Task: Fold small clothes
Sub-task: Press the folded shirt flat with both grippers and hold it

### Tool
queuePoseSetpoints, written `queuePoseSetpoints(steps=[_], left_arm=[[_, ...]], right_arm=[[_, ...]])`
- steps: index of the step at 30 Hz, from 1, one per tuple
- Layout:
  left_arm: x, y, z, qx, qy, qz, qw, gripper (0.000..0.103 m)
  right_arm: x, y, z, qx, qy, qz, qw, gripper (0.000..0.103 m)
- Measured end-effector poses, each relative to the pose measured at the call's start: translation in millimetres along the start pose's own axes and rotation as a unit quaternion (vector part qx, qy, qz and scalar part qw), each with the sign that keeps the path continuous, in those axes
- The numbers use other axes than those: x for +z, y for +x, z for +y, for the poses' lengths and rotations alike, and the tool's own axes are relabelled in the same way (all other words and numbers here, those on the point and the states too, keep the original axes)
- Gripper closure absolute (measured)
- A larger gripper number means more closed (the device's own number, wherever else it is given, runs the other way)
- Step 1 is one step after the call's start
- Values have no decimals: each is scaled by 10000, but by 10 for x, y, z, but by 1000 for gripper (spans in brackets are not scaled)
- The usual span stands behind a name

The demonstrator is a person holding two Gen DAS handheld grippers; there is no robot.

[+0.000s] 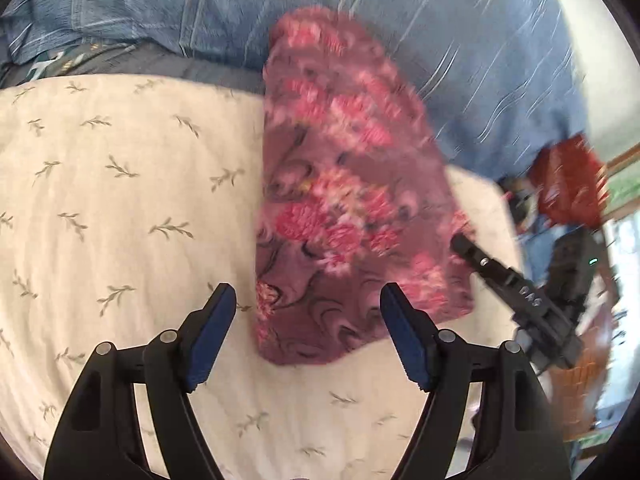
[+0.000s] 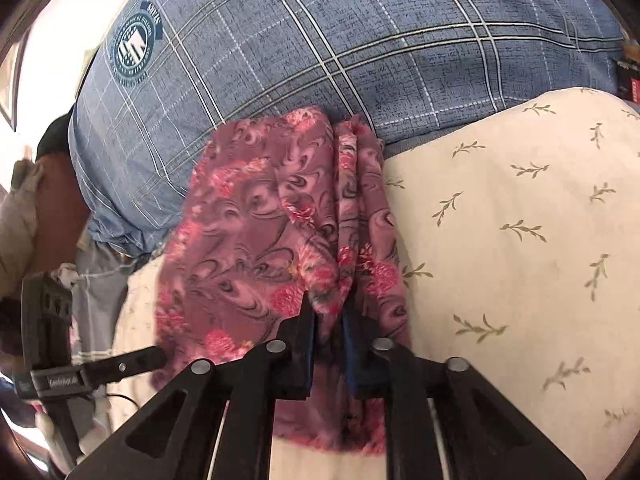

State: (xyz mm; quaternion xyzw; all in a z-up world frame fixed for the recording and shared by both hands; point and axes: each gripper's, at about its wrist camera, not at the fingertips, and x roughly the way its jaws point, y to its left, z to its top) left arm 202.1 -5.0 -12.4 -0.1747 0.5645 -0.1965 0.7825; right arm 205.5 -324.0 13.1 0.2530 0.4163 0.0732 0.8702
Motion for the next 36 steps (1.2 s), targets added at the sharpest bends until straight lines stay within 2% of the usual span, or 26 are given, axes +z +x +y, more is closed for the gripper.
queuePoseSetpoints(steps=[2, 4, 7, 8, 10, 12, 13, 15, 16, 19, 22, 24, 26, 29, 36], left_arm=[[104, -159, 57, -237, -159, -282, 9992, 29], [261, -230, 104, -230, -324, -502, 9980, 29], [468, -162, 149, -226, -534, -493, 9971, 29], [531, -98, 116, -189, -536, -514, 9971, 29], [545, 48, 33, 131, -410, -527, 9977, 29], [517, 320, 19, 561, -234, -328, 9976, 28], [473, 447, 13, 699, -202, -236, 9971, 26], [395, 465, -26, 813, 86, -610, 9948, 22], [382, 459, -67, 953, 232, -633, 9932, 21], [395, 431, -13, 822, 54, -569, 9950, 22], [413, 335, 31, 746, -78, -566, 9956, 22], [439, 288, 6, 822, -6, -668, 9944, 22], [465, 232, -22, 917, 108, -757, 9929, 22], [553, 253, -118, 1047, 212, -846, 9907, 22], [732, 180, -193, 1259, 467, -1131, 9845, 22]], right_arm=[[90, -107, 13, 73, 117, -340, 9993, 86], [208, -220, -45, 219, 291, -591, 9976, 83], [413, -118, 93, 499, 184, -695, 9962, 83], [461, -27, 213, 561, -6, -666, 9962, 83], [474, 194, 350, 470, -358, -464, 9972, 83], [424, 515, 366, 30, -640, -41, 9979, 83], [367, 714, 329, -344, -748, 302, 9961, 86], [273, 744, 292, -286, -948, 16, 9951, 87], [272, 736, 277, -246, -915, 61, 9955, 86], [301, 674, 194, -64, -551, 125, 9984, 85], [378, 589, 211, -206, -562, 109, 9981, 84], [442, 522, 222, -249, -529, -16, 9983, 78], [540, 467, 171, -228, -337, -143, 9991, 68], [675, 541, 89, -292, -137, -186, 9993, 64], [853, 850, 60, -372, 65, -38, 9993, 63]])
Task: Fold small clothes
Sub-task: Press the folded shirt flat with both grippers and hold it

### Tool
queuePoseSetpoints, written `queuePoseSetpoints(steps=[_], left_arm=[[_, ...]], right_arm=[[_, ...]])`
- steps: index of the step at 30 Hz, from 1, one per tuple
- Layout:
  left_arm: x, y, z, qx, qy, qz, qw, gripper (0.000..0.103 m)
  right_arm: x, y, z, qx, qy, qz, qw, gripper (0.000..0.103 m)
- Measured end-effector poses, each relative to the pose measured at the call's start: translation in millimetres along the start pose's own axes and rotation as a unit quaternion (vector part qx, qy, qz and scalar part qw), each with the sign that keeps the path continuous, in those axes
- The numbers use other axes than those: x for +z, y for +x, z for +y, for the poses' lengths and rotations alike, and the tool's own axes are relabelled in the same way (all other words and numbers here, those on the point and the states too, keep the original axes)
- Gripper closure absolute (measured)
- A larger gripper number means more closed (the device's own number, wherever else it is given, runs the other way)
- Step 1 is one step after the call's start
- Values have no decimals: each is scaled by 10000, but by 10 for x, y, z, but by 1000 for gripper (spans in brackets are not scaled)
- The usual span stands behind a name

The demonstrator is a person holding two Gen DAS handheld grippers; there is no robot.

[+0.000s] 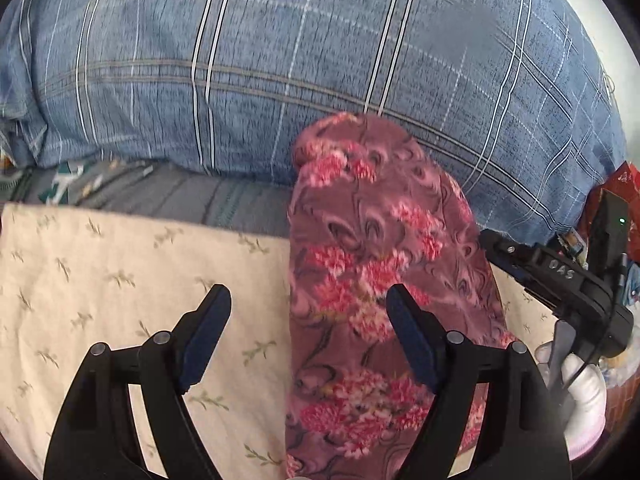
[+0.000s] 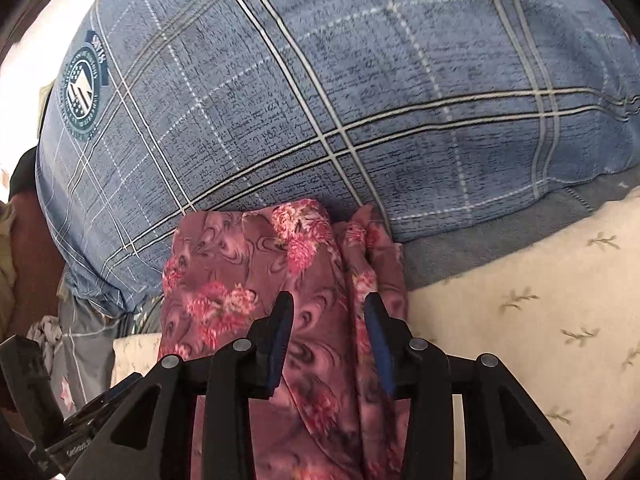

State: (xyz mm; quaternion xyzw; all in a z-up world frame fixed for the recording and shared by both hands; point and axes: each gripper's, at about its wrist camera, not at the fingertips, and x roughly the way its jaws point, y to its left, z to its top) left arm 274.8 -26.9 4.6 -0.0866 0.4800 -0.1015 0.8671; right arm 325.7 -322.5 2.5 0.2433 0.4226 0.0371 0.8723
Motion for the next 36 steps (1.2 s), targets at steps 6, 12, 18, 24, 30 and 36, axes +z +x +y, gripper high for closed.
queuePoseSetpoints(steps=[6, 12, 18, 24, 30, 36], left_arm=[[105, 94, -9, 59, 61, -34, 10000, 22], [190, 255, 5, 175, 32, 44, 9998, 22], [263, 448, -7, 341, 102, 51, 9994, 22], [288, 479, -8, 379, 61, 97, 9992, 22], [334, 299, 131, 281, -79, 70, 9995, 22], [376, 569, 295, -149, -607, 680, 9957, 22]], right_arm=[[14, 158, 70, -543, -368, 130, 9978, 65], [99, 172, -107, -356, 61, 192, 9992, 54], [93, 264, 60, -493, -842, 377, 9945, 91], [126, 165, 3, -415, -524, 283, 9974, 82], [64, -195, -416, 2, 281, 110, 9995, 69], [142, -166, -523, 690, 668, 256, 9950, 55]])
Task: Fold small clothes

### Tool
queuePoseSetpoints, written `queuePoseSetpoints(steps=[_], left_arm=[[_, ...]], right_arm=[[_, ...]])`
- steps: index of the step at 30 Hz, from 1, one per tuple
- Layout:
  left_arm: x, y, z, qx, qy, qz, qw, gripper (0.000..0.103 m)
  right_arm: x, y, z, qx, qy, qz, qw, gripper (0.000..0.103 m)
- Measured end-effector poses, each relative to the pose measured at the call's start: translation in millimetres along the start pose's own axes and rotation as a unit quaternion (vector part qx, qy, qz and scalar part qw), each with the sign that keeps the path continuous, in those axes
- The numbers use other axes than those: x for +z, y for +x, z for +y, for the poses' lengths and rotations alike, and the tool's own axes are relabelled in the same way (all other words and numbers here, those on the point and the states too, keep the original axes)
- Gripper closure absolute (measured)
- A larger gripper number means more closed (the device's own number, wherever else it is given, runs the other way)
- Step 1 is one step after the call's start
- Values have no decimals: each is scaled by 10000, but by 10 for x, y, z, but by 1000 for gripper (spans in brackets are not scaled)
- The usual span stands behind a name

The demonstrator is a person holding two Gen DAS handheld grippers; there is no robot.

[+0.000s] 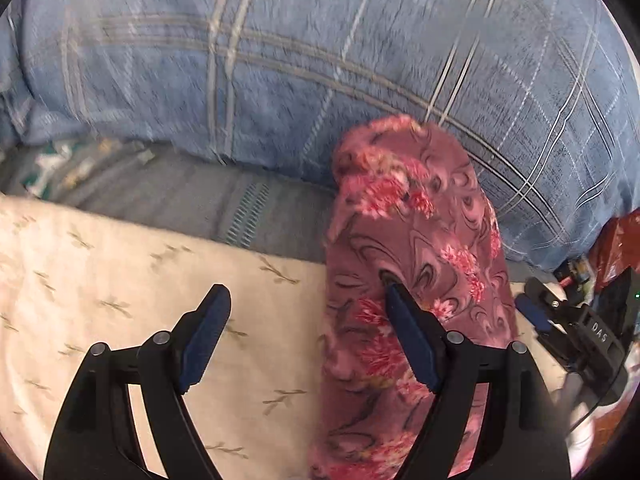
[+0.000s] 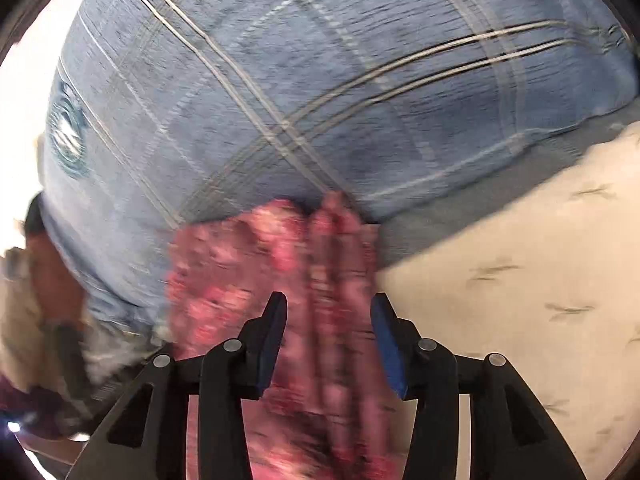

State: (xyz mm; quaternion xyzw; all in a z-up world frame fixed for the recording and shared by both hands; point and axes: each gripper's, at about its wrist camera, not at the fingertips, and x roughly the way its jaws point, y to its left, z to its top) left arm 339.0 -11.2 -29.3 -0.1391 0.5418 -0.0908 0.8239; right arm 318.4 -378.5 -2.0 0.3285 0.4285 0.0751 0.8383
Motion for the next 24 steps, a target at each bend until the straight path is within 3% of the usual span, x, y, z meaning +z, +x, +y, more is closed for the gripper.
queuePoseSetpoints(steps=[1, 3, 6, 9, 12, 16, 18, 19, 20, 21, 22, 23, 24], left_arm=[[14, 48, -23, -98, -22, 68, 9999, 22], [51, 128, -103, -183, 16, 122, 9998, 22], [110, 297, -208, -59, 197, 266, 9994, 21], [122, 245, -169, -268, 18, 418, 9988, 22], [62, 65, -11, -314, -8, 374, 9988, 22], [-288, -106, 251, -862, -221, 642, 9940, 22], [-438, -191, 289, -1049, -285, 623, 9921, 22], [-506, -242, 276, -1078, -250, 581, 9922, 22], [-567, -278, 236, -1090, -199, 543, 9924, 22], [-634, -311, 170, -1109, -140, 558, 9922, 22], [-649, -303, 124, -1133, -102, 626, 9915, 22], [-693, -298, 44, -1164, -39, 756, 9903, 22], [-673, -303, 9, -1171, -6, 827, 9897, 22]], right_arm=[[-6, 98, 95, -159, -227, 141, 9995, 57], [-32, 217, 367, -532, -1096, 175, 9924, 90], [-53, 291, 401, -1225, -1599, 130, 9794, 94], [3, 81, 258, -908, -1227, -82, 9882, 95], [-2, -244, 12, -599, -648, -354, 9955, 103], [-245, -614, -344, 474, 127, -333, 9982, 93], [-484, -595, -306, 871, 291, -323, 9952, 72], [-631, -572, -282, 967, 367, -333, 9941, 50], [-747, -483, -209, 980, 388, -315, 9939, 39], [-836, -426, -184, 852, 328, -212, 9956, 39], [-898, -402, -127, 498, 148, -252, 9983, 43], [-928, -398, -37, 266, -43, -373, 9989, 63], [-923, -434, 38, 321, -191, -394, 9985, 81]])
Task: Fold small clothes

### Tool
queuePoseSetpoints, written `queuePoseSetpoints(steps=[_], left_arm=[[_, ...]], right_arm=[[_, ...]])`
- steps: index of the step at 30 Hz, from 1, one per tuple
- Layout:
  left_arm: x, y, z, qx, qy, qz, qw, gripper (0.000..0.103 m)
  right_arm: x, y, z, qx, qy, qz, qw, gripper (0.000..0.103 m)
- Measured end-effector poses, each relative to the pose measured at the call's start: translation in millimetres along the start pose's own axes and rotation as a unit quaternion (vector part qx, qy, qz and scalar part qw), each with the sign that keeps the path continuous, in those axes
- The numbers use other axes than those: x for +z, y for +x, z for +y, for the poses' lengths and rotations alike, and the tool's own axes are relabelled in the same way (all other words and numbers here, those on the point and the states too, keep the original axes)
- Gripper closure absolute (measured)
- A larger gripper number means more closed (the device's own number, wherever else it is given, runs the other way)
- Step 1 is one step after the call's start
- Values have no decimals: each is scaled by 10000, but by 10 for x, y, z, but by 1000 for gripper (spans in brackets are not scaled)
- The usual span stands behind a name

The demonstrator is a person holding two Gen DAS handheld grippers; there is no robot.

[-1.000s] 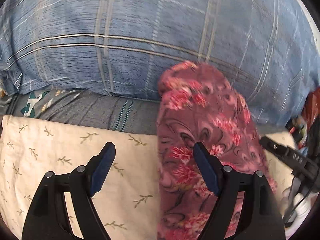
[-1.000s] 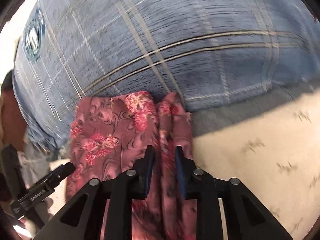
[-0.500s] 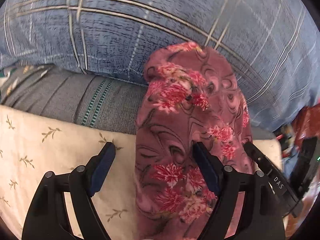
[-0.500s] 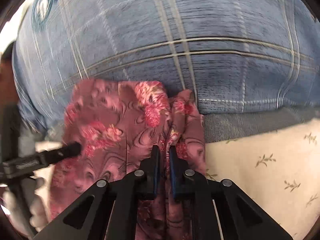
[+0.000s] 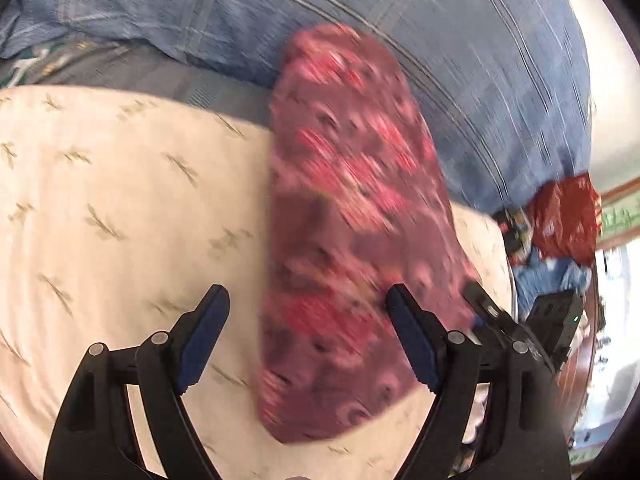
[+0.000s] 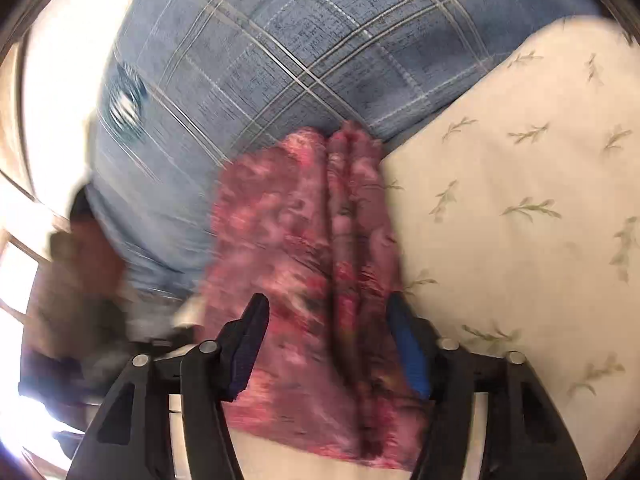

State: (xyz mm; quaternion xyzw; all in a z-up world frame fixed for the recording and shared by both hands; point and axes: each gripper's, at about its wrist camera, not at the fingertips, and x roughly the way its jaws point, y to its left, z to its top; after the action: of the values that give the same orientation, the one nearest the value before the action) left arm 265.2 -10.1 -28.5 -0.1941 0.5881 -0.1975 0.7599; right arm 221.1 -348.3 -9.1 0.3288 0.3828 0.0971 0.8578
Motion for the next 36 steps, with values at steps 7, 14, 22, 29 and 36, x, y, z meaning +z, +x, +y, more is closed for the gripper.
queuePoseSetpoints(steps=[7, 14, 22, 29, 36], left_arm=[[-132, 77, -34, 490, -55, 123, 9987, 22], [-152, -120, -19, 424, 214, -59, 9989, 22], [371, 69, 311, -286, -678, 132, 9972, 22], [549, 283, 89, -948, -432, 304, 9941, 4], [426, 150, -170, -21, 281, -366, 9989, 72]], right_arm=[[-48, -49, 87, -458, -241, -211, 9984, 95], [-48, -230, -41, -204, 131, -435, 9988, 81], [308, 122, -298, 11, 754, -384, 9964, 54], [329, 623, 59, 362, -78, 181, 9991, 51], [197, 499, 507, -767, -1372, -17, 9876, 81]])
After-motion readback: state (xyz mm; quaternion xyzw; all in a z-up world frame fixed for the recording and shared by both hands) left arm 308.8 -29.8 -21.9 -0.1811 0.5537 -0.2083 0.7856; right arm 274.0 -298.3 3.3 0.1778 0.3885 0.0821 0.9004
